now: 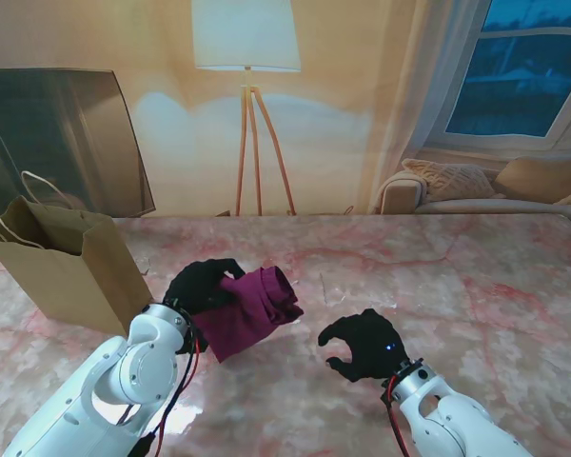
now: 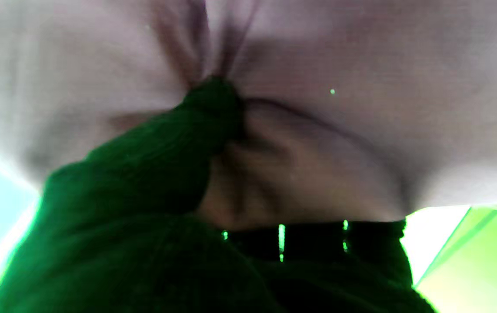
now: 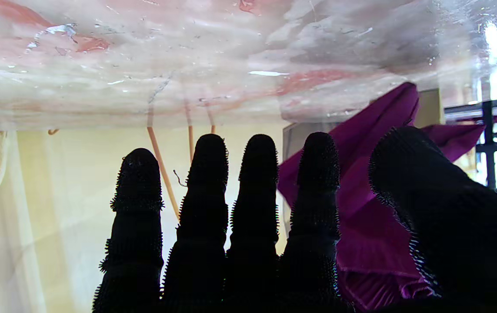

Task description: Fold the socks and the shorts into the kraft paper bag

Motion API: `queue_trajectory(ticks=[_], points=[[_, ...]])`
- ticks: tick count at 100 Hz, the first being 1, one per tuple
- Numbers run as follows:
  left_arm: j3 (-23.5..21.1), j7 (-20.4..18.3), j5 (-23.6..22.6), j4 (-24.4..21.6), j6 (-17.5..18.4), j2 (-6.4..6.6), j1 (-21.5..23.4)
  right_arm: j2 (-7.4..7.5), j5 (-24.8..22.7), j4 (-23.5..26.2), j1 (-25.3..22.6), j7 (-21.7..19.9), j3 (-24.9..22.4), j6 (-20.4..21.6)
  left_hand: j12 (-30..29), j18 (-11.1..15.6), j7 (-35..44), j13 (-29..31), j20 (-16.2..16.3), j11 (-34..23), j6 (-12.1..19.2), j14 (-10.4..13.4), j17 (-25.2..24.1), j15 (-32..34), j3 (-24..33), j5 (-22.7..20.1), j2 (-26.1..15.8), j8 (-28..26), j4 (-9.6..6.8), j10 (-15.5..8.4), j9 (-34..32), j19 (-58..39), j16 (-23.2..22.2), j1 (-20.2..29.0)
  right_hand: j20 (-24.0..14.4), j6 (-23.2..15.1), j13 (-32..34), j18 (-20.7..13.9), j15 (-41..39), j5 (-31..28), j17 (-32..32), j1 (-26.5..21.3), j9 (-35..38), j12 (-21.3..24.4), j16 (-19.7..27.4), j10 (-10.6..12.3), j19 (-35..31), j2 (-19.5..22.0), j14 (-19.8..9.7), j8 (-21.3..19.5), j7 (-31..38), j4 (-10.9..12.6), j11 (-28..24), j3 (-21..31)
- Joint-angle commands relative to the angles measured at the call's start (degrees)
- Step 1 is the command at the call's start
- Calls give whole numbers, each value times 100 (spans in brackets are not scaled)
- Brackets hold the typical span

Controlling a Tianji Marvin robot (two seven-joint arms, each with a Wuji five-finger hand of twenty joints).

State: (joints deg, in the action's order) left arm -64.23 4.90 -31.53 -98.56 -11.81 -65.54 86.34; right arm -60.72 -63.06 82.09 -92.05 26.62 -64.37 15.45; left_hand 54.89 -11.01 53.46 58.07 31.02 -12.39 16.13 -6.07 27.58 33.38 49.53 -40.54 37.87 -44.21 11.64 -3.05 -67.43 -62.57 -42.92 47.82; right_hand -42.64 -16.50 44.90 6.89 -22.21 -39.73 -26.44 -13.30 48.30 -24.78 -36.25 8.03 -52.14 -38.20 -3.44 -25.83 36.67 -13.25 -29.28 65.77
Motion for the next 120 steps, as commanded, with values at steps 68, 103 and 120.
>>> queue_trajectory(ticks=[68,103,120], points=[[-897,460,498,-1274,-907,-206,-198,-41,-29,364,-152,-254,-355,-61,260,85,299,234,41,-280,111,-102,54,93,217,-260,-227,-109,8,-115,-312,-123,133,486,674,118,30,-33,723,409,253,94,-47,778,734,-127,714,340,-9,64,-222,414,739,-355],[-1372,478,808,-1741,-1357,-256,-231,-52,4,327,-106,-224,-306,-87,213,77,231,276,65,-254,72,-133,96,105,224,-323,-210,-36,1,-68,-356,-135,187,475,666,125,20,19,679,474,298,78,-80,793,729,-129,659,369,21,84,-276,442,674,-402],[-1695,471,902,-1908,-1611,-271,-355,-55,21,296,-88,-211,-277,-84,195,97,210,263,70,-238,61,-143,97,88,207,-342,-218,-13,-2,-78,-351,-123,221,474,651,101,1,29,667,477,302,75,-97,784,714,-133,635,373,9,80,-269,445,656,-402]])
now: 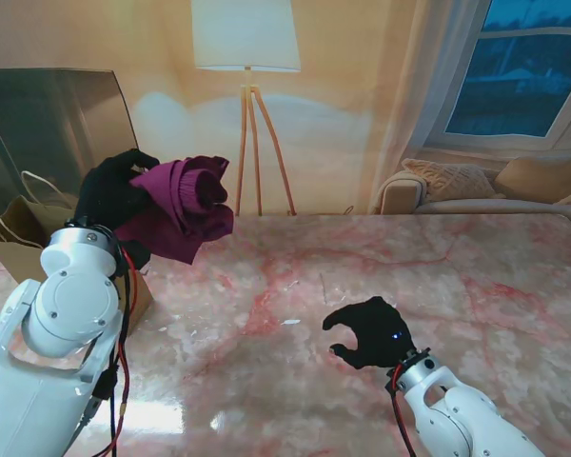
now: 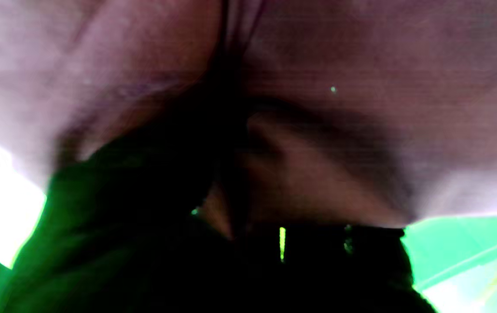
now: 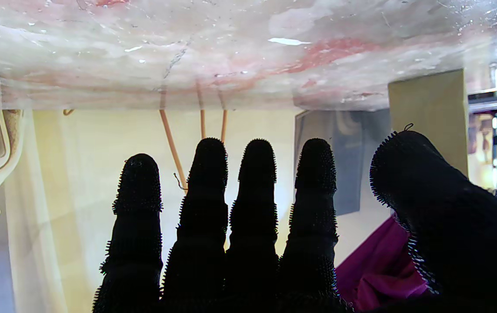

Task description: Fold the socks and the shorts into the kraft paper bag

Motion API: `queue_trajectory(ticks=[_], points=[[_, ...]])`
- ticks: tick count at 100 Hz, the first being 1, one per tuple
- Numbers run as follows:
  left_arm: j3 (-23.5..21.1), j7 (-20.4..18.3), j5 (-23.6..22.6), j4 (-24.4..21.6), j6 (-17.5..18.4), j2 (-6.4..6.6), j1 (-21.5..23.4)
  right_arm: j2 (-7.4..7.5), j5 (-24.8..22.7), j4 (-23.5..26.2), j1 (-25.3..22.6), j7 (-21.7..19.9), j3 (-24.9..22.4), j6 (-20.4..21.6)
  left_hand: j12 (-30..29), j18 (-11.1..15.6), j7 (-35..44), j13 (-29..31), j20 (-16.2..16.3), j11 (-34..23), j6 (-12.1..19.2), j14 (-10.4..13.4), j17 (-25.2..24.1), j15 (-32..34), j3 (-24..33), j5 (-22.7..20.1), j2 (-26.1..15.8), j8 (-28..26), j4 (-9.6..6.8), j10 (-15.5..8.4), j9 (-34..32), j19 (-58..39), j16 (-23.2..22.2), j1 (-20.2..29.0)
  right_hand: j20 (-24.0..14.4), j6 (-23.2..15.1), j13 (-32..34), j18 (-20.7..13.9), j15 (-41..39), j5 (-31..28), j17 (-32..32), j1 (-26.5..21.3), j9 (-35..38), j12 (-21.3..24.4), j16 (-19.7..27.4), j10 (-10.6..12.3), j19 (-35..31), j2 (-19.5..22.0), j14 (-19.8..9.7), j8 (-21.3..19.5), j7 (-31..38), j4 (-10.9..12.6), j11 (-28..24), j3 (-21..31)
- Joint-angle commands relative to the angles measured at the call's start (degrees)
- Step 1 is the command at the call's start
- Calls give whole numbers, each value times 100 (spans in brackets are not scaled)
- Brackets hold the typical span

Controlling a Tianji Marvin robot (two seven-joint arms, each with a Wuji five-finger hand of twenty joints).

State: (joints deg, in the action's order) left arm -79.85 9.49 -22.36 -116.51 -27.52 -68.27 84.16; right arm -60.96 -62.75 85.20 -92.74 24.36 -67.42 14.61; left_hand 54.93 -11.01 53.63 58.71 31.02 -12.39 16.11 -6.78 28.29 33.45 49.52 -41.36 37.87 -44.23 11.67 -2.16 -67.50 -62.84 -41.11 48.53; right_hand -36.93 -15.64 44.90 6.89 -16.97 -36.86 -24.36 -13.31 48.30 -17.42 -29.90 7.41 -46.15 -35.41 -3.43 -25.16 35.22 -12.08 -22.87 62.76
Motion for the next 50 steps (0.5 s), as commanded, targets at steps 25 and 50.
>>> queue_trajectory(ticks=[25,50], points=[[-583,-86,251,-304,-431,-10,-330,-40,52,-13,-22,-37,62,-22,185,74,177,190,90,-231,42,-117,17,94,151,-263,-249,0,-21,-134,-339,-89,63,436,40,10,-4,27,120,196,78,78,-113,42,53,-79,-19,97,10,13,-124,329,7,-103],[-995,-547,379,-411,-816,86,-497,-65,123,-75,26,42,121,-72,188,51,140,173,151,-239,-11,-125,6,148,44,-248,-299,10,-54,-83,-362,-114,65,497,27,6,-33,23,128,215,89,75,-140,42,44,-75,-13,90,8,13,-127,329,8,-99]])
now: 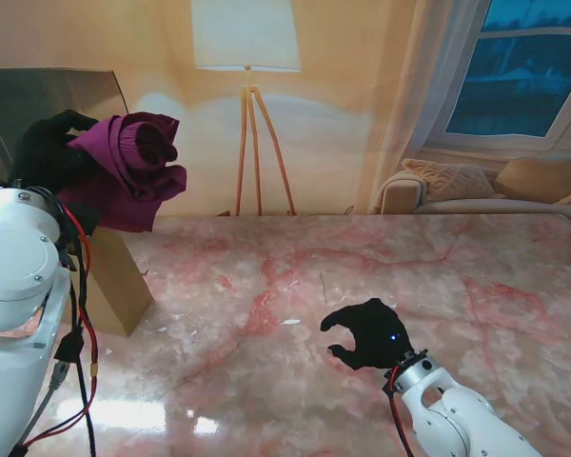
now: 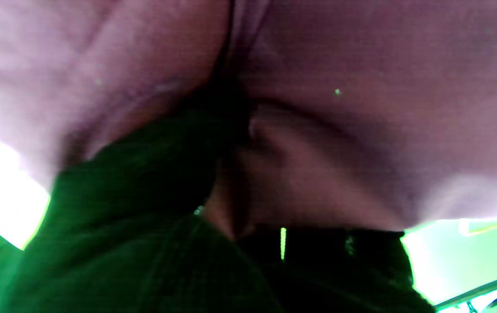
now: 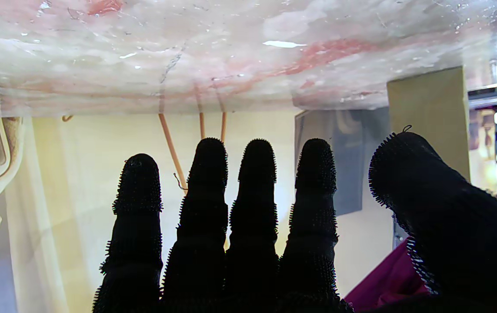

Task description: Fold the socks and the shorts into the kraft paper bag

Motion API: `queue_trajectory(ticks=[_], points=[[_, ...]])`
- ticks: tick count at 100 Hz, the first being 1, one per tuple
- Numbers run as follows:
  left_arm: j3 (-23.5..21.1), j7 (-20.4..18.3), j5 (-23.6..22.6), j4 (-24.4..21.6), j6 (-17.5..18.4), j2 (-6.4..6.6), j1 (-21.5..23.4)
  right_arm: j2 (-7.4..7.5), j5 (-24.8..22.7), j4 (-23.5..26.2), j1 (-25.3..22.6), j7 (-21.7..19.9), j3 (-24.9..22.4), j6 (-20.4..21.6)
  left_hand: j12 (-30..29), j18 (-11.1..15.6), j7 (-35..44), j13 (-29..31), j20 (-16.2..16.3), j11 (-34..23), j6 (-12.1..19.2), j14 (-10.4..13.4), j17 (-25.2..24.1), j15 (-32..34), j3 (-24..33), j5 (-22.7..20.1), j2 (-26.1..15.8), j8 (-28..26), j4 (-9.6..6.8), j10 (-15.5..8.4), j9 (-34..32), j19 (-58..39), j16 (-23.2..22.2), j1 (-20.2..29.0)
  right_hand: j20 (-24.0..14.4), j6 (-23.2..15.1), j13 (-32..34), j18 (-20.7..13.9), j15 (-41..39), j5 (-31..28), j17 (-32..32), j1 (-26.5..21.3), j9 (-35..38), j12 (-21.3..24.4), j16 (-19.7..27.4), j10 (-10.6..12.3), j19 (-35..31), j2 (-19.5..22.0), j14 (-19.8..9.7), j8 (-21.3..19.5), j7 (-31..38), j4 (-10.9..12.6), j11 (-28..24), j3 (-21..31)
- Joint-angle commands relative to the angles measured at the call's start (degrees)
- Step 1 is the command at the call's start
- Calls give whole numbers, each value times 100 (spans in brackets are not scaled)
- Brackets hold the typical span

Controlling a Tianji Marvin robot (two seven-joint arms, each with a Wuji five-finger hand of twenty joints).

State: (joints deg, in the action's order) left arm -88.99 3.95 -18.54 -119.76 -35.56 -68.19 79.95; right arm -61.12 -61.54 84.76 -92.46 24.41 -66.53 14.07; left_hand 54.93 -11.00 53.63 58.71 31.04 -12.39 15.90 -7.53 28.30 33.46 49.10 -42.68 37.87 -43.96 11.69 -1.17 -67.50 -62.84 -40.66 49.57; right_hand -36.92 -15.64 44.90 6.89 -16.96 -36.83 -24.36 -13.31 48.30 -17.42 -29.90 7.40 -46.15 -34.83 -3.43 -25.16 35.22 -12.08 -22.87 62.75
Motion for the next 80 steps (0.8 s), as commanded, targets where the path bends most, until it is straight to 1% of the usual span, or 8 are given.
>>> queue_trajectory(ticks=[1,4,8,12,30,41,61,80], points=[[-94,-9,-9,-88,-22,82,-80,-50,6,-35,1,40,35,-20,186,50,140,174,151,-234,10,-69,5,148,81,-116,-298,-17,-56,-180,-353,-114,21,393,26,9,-29,24,125,201,94,73,-136,42,42,-83,-11,31,7,11,-122,329,6,-97],[-132,-64,-29,-92,-50,99,-94,-53,18,-52,12,46,46,-24,180,51,139,196,156,-225,12,1,4,162,68,-116,-300,-18,-57,-195,-341,-113,18,387,26,11,-37,23,129,211,95,75,-137,41,43,-76,-9,32,10,13,-127,329,5,-97],[-196,-183,-55,-93,-76,132,-105,-57,37,-95,40,58,70,-28,180,61,128,193,161,-220,29,29,-5,156,56,-118,-310,-15,-63,-206,-332,-105,23,390,24,0,-43,30,132,206,101,76,-139,41,43,-71,-6,31,15,13,-125,328,4,-98],[-254,-280,-75,-87,-101,161,-114,-61,56,-147,72,78,97,-29,182,75,123,162,164,-217,33,-68,-17,136,38,-124,-314,-18,-68,-205,-324,-91,33,399,22,-3,-39,29,128,213,105,76,-147,42,41,-81,-4,31,10,13,-126,328,6,-98],[-473,-745,-264,18,-234,305,-199,-78,126,-305,155,166,168,-25,190,75,102,135,188,-209,19,-71,-77,140,-53,-122,-369,-38,-91,-190,-301,-57,29,460,8,-1,-58,37,132,205,102,67,-167,43,39,-83,-7,27,12,13,-126,329,8,-96],[-583,-826,-375,63,-297,338,-225,-82,152,-359,176,181,182,-14,199,67,90,133,212,-214,14,-79,-72,155,-94,-130,-371,-54,-108,-178,-308,-68,21,482,-2,-2,-65,37,127,209,105,66,-166,40,34,-91,-10,23,6,11,-125,329,3,-95],[-769,-922,-531,130,-285,381,-191,-85,184,-424,194,189,196,14,206,90,71,103,235,-208,46,-56,-108,151,-151,-136,-388,-91,-125,-214,-294,-44,17,488,-15,-23,-72,50,123,221,114,72,-178,34,28,-84,-8,21,13,10,-126,328,-1,-99],[-875,-828,-616,185,-272,364,-165,-83,204,-428,191,149,188,41,220,99,68,84,262,-207,61,-60,-142,138,-169,-151,-385,-144,-144,-223,-285,-23,6,513,-30,-48,-77,69,120,224,137,67,-176,30,21,-80,-6,16,19,11,-129,328,-1,-100]])
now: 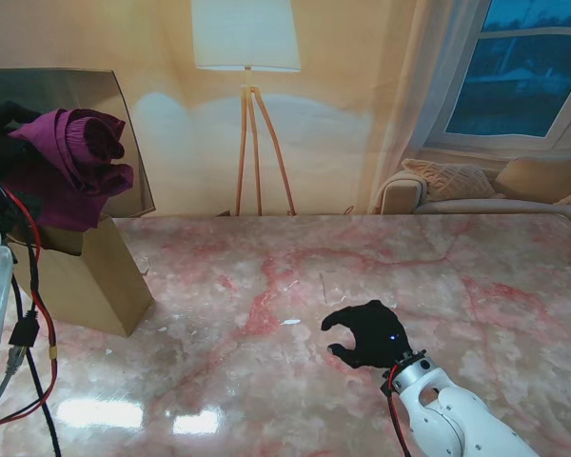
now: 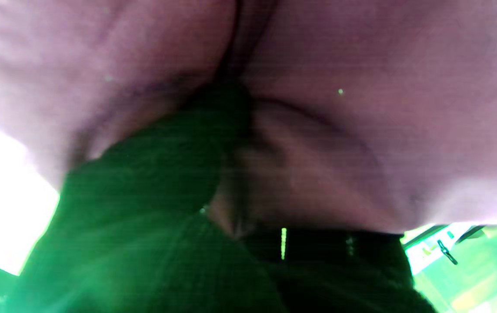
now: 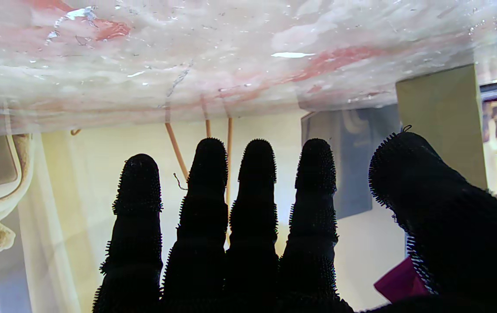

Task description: Fold the socks and the shorts into the kraft paper bag

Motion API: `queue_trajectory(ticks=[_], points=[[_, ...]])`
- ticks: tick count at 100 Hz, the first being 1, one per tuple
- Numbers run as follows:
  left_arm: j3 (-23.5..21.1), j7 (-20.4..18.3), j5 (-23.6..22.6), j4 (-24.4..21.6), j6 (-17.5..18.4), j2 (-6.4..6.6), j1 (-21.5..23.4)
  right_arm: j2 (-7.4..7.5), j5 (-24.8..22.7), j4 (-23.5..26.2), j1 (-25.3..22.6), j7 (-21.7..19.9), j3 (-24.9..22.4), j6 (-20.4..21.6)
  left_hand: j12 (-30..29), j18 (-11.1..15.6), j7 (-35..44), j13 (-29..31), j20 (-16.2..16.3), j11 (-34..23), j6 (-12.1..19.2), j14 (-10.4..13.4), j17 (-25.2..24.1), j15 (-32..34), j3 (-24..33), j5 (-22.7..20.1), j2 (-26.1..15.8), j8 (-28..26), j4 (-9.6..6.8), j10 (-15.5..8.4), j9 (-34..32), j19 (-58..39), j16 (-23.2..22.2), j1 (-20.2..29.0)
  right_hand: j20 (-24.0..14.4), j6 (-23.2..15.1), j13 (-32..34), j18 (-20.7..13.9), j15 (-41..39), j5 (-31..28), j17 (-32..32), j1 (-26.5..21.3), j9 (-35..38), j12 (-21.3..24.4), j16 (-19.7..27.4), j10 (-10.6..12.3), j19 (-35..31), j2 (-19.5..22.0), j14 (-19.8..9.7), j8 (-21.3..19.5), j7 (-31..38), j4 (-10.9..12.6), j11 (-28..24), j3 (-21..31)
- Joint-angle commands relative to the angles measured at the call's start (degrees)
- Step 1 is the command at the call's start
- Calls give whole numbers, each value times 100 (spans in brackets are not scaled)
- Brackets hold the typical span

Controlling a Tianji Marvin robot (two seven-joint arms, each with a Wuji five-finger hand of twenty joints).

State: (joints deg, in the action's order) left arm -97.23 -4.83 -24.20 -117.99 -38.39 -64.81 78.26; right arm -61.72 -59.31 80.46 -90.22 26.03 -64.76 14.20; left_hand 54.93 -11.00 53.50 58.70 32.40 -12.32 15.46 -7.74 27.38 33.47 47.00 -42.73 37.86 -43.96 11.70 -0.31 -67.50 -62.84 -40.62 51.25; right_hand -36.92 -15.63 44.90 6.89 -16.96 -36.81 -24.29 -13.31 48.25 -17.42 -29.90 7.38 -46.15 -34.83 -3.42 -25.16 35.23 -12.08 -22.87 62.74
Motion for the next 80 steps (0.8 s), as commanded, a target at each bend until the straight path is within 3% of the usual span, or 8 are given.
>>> queue_trajectory(ticks=[1,39,80], points=[[-56,49,-60,10,14,27,4,-23,-19,3,-33,-14,11,28,220,99,80,84,127,-213,106,-39,-51,137,42,-145,-383,-146,-146,-310,-284,-23,1,349,-31,-49,-75,69,119,223,128,67,-170,29,21,-79,-7,17,19,11,-130,328,-2,-100],[-80,-46,-319,283,-56,74,-19,-25,3,20,-30,-49,46,47,154,122,40,98,160,-161,69,-17,-36,80,65,-126,-360,-150,-152,-317,-289,20,15,338,-60,-62,-80,73,111,226,135,73,-179,23,4,-83,-8,14,25,9,-132,326,5,-100],[-220,-714,-537,527,-224,270,156,-37,59,13,-35,-63,72,48,-177,71,50,113,174,-19,-79,-6,-45,24,32,-54,-360,167,-160,-155,-345,68,117,318,-103,-63,-63,99,80,221,125,77,-178,18,-38,-90,-34,22,31,4,-128,328,6,-105]])
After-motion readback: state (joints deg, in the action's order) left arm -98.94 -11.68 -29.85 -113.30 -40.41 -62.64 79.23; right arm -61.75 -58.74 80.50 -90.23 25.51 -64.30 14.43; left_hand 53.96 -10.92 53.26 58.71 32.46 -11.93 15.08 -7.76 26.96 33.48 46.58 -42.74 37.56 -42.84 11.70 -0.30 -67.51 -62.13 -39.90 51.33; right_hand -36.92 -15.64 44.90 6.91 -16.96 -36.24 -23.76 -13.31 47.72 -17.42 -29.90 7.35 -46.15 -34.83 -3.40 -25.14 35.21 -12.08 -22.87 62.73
